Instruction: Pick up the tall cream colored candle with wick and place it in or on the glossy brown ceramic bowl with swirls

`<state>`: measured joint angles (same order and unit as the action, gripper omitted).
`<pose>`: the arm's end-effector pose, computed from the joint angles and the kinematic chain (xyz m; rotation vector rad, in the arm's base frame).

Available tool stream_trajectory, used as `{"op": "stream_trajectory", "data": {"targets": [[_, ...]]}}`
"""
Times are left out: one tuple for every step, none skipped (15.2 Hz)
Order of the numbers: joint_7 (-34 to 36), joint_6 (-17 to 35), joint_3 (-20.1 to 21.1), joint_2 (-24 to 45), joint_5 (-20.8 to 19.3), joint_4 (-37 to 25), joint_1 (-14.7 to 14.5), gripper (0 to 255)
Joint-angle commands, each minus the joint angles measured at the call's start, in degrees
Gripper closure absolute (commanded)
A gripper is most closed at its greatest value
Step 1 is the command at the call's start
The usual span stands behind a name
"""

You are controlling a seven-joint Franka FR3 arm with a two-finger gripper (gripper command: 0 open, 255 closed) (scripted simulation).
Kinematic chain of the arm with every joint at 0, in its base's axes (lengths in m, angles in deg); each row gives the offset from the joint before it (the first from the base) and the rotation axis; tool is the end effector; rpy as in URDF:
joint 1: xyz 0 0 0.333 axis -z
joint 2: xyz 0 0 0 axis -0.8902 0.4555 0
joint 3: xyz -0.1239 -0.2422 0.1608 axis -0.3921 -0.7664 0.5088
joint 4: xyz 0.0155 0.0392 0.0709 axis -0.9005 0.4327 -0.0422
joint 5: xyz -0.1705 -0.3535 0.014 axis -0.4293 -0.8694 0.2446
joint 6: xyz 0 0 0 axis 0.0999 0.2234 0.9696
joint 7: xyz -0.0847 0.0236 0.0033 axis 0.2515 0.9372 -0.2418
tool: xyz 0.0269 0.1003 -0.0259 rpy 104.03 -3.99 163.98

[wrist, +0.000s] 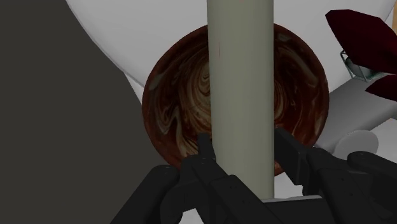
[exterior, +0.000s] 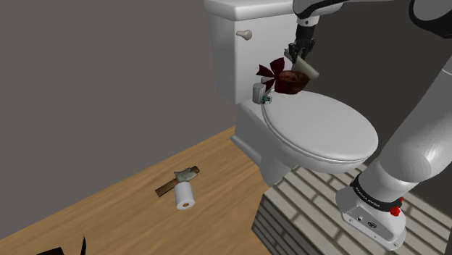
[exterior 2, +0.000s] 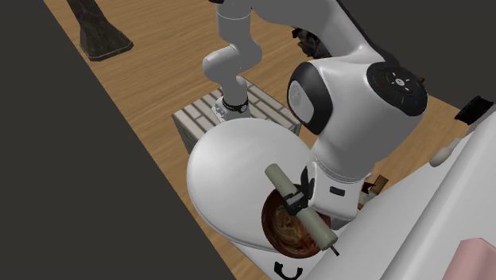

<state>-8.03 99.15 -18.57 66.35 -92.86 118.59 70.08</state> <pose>0.5518 -0.2332 0.4867 3.0016 -0.3969 -0.0113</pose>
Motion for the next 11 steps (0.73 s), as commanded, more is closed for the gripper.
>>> {"op": "stream_trajectory", "data": {"targets": [[0.1, 1.6, 0.0, 0.1, 0.0, 1.5, 0.0, 255], [0.1, 2.3, 0.0, 0.2, 0.0, 2.1, 0.0, 255], [0.2, 3.1, 0.0, 0.4, 0.0, 2.6, 0.0, 255], [0.2, 3.8, 0.0, 0.6, 0.0, 3.2, 0.1, 255], [0.3, 4.5, 0.0, 0.7, 0.1, 3.8, 0.1, 255], [0.3, 5.1, 0.0, 0.9, 0.1, 4.2, 0.1, 255], [0.3, 5.1, 0.0, 0.9, 0.1, 4.2, 0.1, 255], [0.3, 5.1, 0.0, 0.9, 0.1, 4.2, 0.1, 255], [0.3, 5.1, 0.0, 0.9, 0.1, 4.2, 0.1, 255], [0.3, 5.1, 0.0, 0.9, 0.1, 4.2, 0.1, 255], [0.3, 5.1, 0.0, 0.9, 0.1, 4.2, 0.1, 255]]}}
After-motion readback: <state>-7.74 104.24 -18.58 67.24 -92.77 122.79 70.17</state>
